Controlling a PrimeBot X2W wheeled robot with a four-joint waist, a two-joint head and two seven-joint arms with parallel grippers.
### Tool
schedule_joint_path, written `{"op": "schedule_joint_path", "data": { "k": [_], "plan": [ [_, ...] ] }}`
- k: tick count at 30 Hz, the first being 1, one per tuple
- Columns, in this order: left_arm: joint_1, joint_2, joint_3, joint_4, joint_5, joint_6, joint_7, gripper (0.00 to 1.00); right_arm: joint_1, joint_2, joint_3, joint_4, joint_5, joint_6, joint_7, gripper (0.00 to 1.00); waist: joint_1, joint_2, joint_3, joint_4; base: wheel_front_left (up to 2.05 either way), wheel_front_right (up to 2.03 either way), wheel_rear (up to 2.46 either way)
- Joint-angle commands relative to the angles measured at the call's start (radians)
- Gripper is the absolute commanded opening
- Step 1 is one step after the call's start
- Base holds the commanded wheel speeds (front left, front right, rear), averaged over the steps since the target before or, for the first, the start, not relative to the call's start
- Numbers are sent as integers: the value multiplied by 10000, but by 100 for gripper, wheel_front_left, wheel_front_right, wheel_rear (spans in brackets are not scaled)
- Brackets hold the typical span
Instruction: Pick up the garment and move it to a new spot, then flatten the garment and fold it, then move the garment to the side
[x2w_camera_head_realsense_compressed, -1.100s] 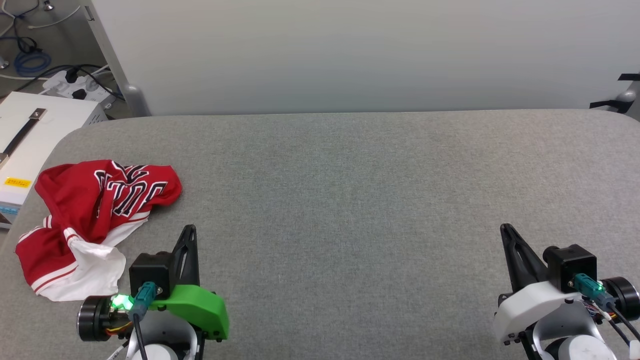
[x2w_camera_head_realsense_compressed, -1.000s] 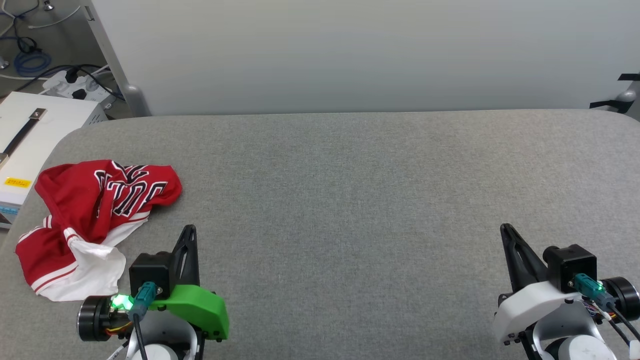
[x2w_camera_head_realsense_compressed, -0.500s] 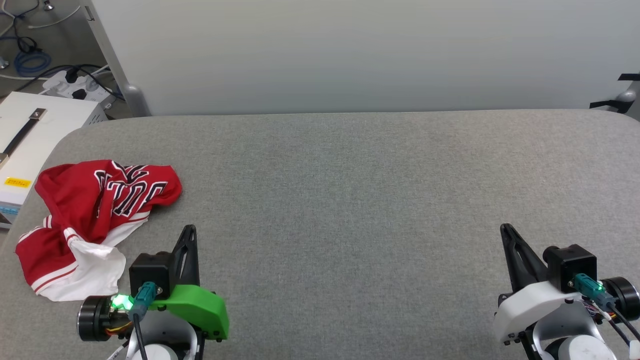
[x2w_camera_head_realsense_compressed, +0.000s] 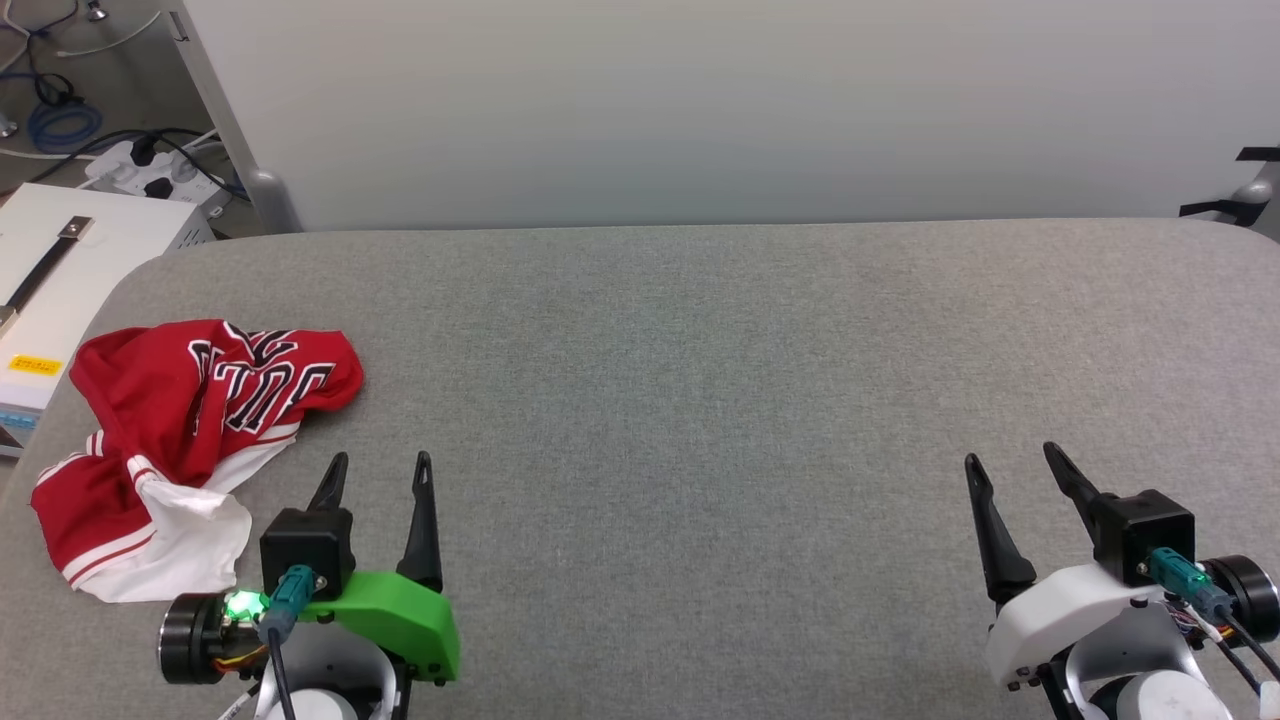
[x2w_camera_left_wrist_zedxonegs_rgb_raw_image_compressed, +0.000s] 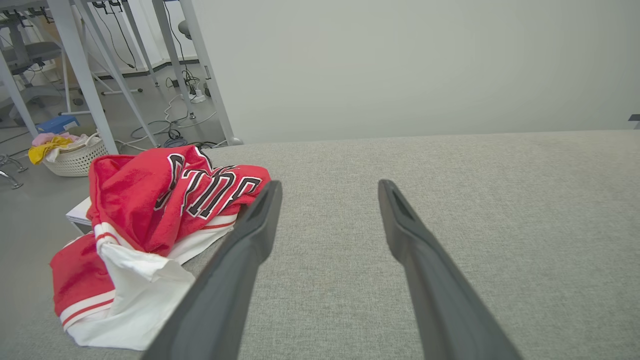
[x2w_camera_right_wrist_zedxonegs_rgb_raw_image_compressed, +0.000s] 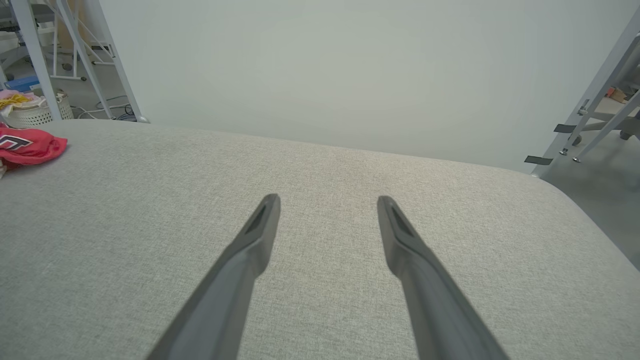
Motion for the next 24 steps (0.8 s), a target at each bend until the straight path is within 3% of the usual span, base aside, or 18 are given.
{"op": "schedule_joint_path", "data": {
  "k": [1,24],
  "plan": [
    [-3,-2,-27,64,-90,8,-122,100,21,0,-22,39,107,0,-110,100,0,-1,2,1,0,0,0],
    [-13,-10,-168,426,-598,-24,-599,100,63,2,-110,122,550,-2,-581,100,0,-1,26,17,0,0,0]
  ]
}}
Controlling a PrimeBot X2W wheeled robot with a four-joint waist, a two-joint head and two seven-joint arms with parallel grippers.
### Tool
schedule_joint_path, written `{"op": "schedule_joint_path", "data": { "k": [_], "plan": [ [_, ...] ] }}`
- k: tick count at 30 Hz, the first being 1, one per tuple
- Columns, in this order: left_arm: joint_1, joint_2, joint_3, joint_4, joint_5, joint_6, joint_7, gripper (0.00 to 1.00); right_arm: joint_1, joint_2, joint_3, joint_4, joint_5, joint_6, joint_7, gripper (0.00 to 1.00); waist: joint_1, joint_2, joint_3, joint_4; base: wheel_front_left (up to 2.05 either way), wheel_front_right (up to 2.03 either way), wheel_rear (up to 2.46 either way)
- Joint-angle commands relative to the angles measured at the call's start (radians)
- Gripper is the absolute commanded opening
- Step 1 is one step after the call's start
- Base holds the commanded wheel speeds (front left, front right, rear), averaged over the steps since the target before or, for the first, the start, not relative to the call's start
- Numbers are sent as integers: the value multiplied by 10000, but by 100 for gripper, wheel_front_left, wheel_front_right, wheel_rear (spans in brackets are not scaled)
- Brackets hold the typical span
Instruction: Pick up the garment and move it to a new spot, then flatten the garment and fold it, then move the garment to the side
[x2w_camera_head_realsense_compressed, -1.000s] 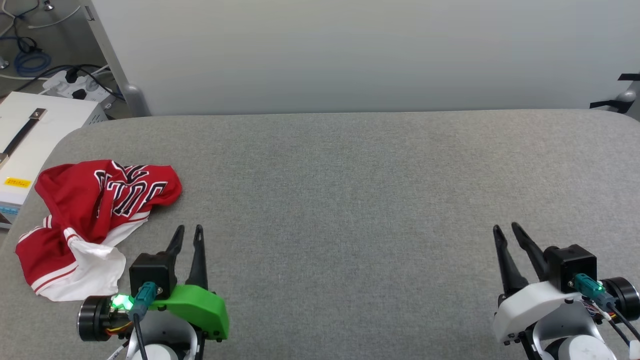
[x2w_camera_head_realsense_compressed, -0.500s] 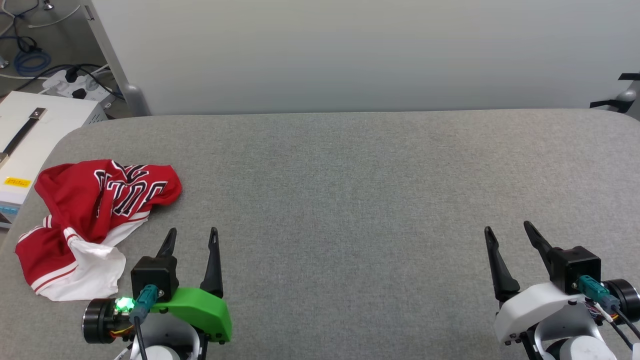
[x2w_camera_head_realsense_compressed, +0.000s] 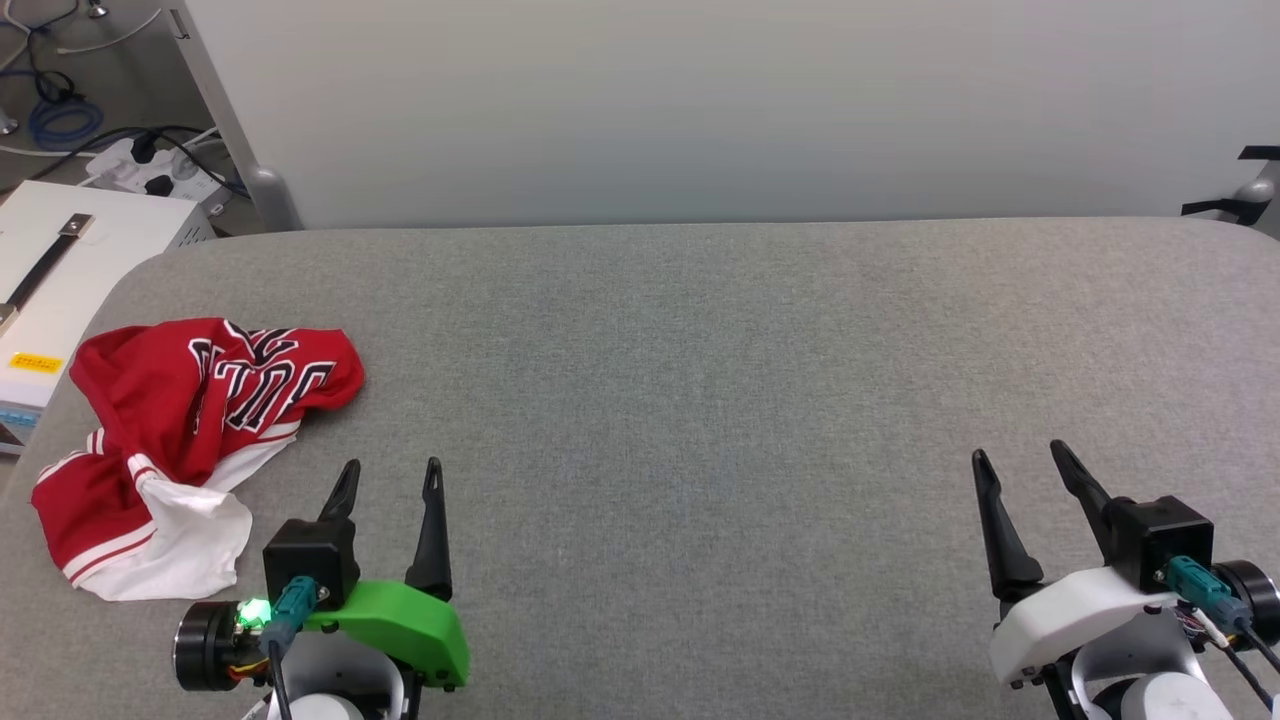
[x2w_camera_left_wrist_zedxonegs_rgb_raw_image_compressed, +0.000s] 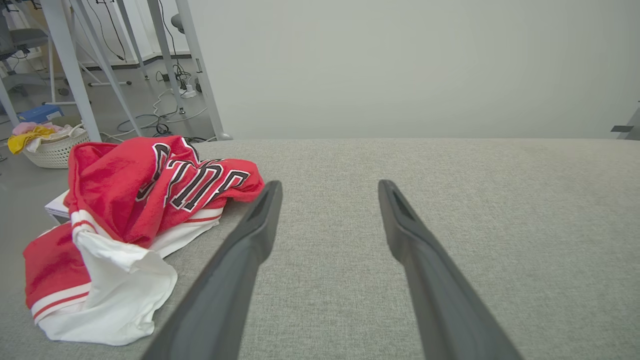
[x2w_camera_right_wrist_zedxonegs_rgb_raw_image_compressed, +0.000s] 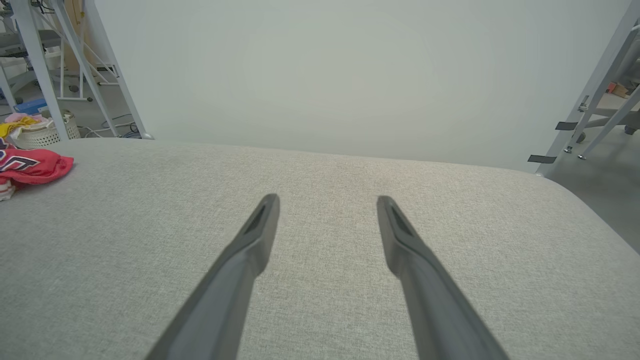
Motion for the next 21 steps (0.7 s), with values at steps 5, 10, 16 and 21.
{"op": "schedule_joint_path", "data": {
  "k": [5,10,16,21],
  "plan": [
    [-10,-12,-9,-2,-207,-41,-192,100,77,2,-54,-180,216,-2,-201,100,0,0,-1,18,0,0,0],
    [13,-14,-17,-123,-245,-66,-297,100,106,3,-95,-294,306,-2,-305,100,0,0,-1,33,0,0,0],
    [55,-16,-56,-124,-346,-90,-421,100,149,3,-114,-351,399,-3,-427,100,0,0,-2,48,0,0,0],
    [94,-17,-141,145,-448,-104,-522,100,211,4,-74,-142,373,-3,-527,100,0,0,-19,57,0,0,0]
  ]
}}
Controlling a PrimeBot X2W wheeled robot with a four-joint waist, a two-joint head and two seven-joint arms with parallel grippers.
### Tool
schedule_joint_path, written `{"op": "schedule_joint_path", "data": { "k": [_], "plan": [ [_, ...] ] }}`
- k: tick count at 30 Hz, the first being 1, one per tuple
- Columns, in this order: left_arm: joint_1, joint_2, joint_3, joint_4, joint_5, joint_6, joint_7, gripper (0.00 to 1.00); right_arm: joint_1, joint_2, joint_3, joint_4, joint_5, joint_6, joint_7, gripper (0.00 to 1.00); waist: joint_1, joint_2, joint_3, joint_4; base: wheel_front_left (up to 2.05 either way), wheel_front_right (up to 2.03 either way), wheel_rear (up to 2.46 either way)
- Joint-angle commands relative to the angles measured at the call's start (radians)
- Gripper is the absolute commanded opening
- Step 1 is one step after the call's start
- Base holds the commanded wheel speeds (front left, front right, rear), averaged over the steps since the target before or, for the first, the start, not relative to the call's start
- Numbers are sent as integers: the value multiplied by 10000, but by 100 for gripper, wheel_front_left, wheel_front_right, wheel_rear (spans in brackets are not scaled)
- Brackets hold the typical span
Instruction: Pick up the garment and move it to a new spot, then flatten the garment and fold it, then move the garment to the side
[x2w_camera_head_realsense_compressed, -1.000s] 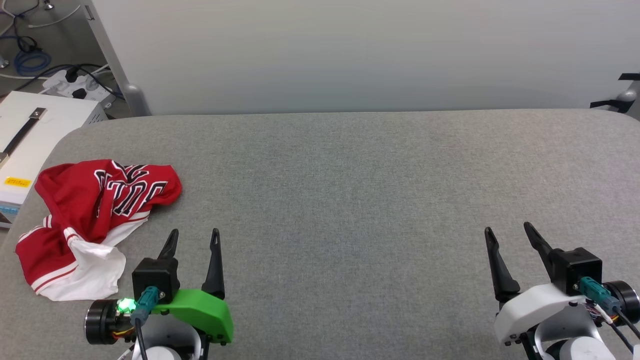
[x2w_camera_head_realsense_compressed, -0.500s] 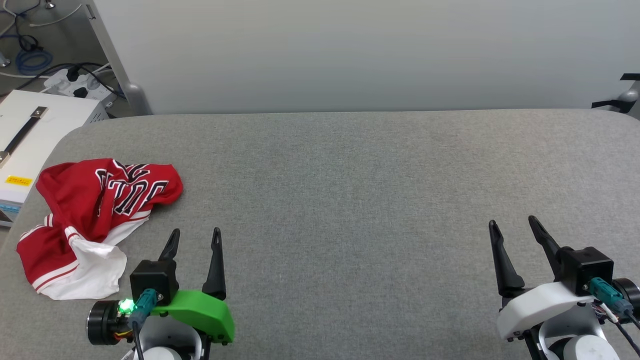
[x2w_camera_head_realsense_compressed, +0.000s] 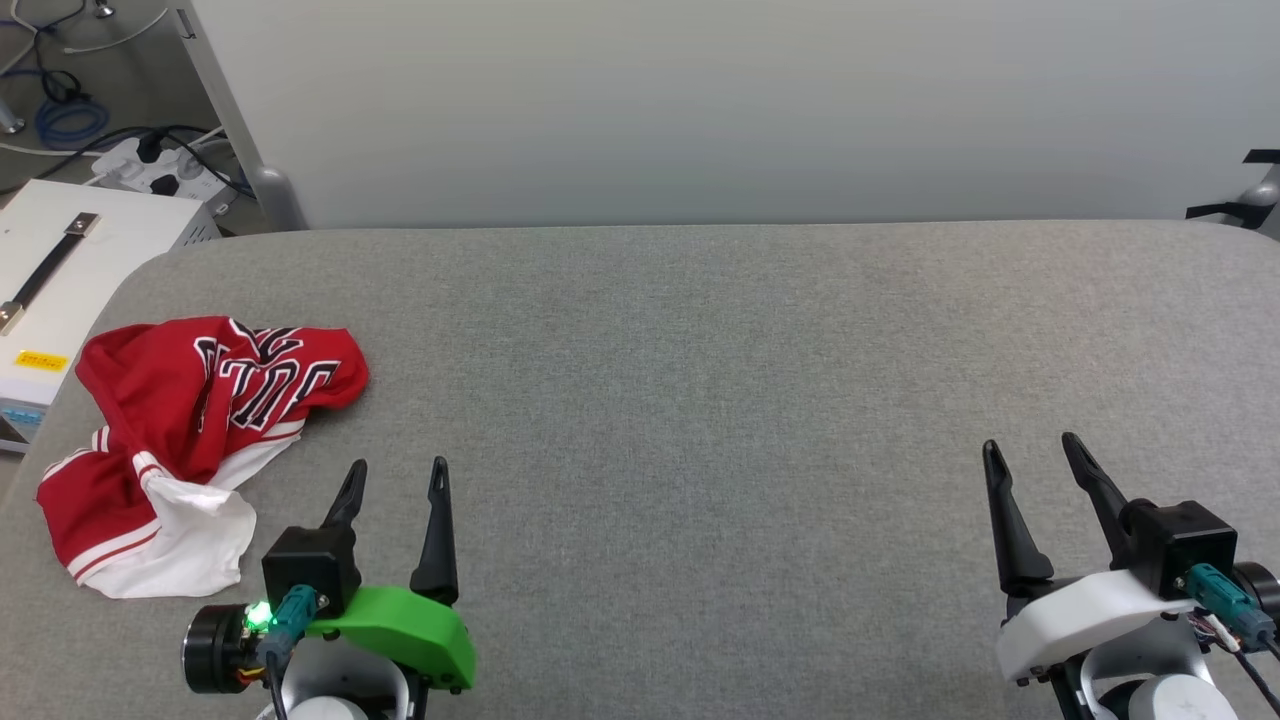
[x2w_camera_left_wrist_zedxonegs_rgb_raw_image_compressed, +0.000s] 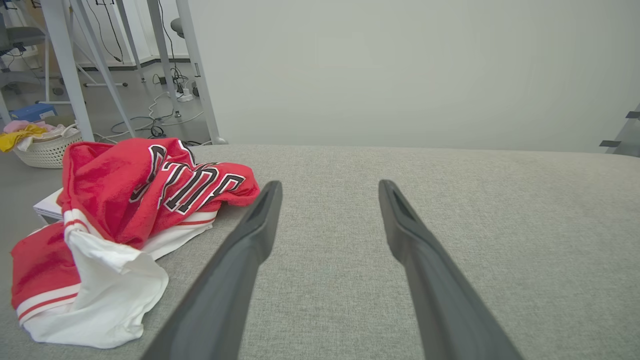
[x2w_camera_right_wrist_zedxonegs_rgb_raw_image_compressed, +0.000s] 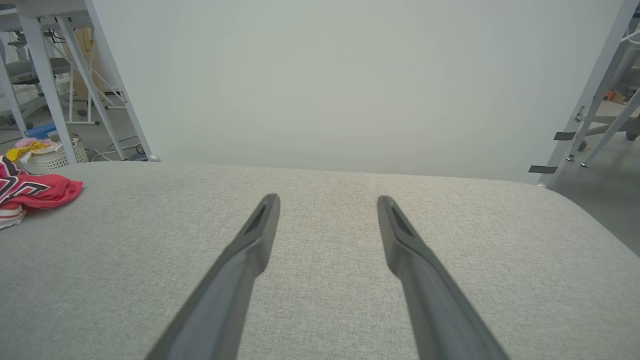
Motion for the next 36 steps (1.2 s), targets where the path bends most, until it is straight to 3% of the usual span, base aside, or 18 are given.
{"op": "schedule_joint_path", "data": {
  "k": [1,23,36],
  "plan": [
    [91,-18,-48,102,-108,-47,-116,100,173,4,-1,83,35,-3,-116,100,0,0,-1,1,0,0,0],
    [2,-25,-226,729,-501,-6,-574,100,161,5,120,522,130,-4,-568,100,0,0,55,111,0,0,0],
    [-115,-30,-369,889,-762,16,-845,100,245,6,413,537,185,-5,-835,100,0,0,159,1143,0,0,0]
  ]
}}
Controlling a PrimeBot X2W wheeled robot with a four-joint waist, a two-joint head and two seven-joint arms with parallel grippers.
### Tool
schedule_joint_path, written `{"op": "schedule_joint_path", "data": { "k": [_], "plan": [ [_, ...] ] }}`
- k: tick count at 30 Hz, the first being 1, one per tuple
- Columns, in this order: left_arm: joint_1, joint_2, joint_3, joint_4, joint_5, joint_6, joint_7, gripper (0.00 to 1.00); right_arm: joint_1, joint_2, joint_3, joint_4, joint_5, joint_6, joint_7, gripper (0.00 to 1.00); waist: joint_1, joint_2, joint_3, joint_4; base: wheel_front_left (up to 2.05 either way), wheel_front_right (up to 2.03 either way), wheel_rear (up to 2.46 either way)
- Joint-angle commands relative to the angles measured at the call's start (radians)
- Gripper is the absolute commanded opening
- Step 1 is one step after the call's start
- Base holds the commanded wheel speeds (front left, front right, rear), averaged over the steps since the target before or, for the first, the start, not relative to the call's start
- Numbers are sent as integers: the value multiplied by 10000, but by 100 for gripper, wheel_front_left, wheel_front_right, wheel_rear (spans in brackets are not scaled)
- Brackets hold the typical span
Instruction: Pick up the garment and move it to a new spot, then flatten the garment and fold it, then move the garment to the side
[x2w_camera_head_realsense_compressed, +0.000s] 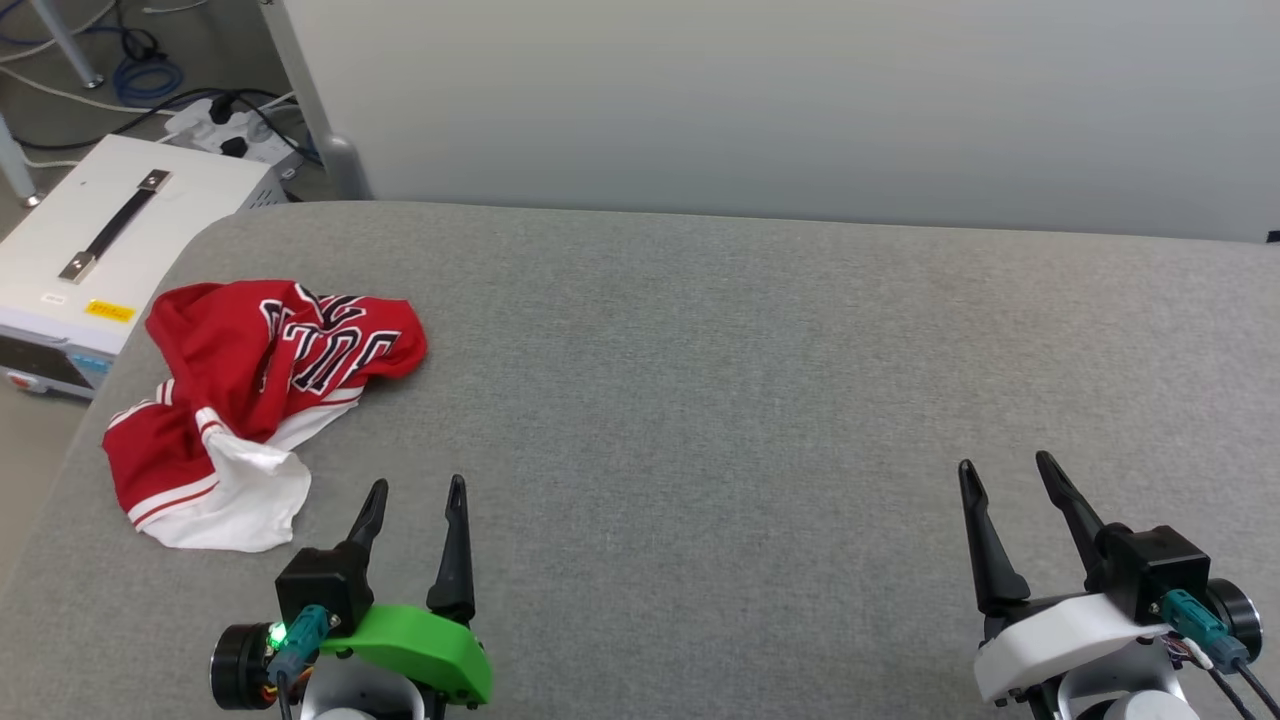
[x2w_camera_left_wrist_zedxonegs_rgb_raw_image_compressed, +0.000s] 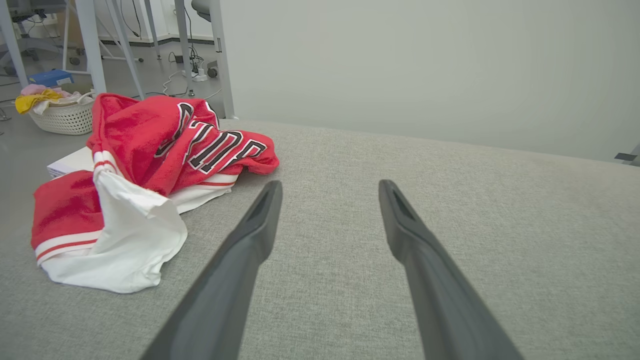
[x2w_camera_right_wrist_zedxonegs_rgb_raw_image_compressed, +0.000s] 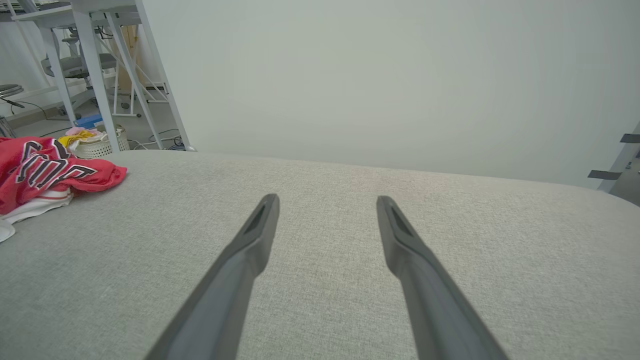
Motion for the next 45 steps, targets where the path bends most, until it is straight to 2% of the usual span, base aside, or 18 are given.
{"op": "schedule_joint_path", "data": {
  "k": [1,17,29,39,45],
  "plan": [
    [-105,-28,-21,53,-118,29,-94,100,97,-3,29,30,99,-5,-103,100,0,-1,46,418,0,0,0],
    [-180,-34,-17,182,-432,-2,-429,100,10,-2,646,297,226,-6,-433,100,0,-1,296,2529,0,0,0],
    [-216,-38,-286,325,-793,-116,-677,100,-11,-1,968,382,386,-7,-678,100,0,-1,395,3782,0,0,0],
    [-170,-41,-356,347,-924,-140,-884,100,49,-1,1126,415,490,-7,-882,100,0,-1,419,4329,0,0,0],
    [-167,-42,-317,288,-929,-135,-899,100,34,-1,1176,398,461,-7,-897,100,0,-1,532,4307,0,0,0]
  ]
}}
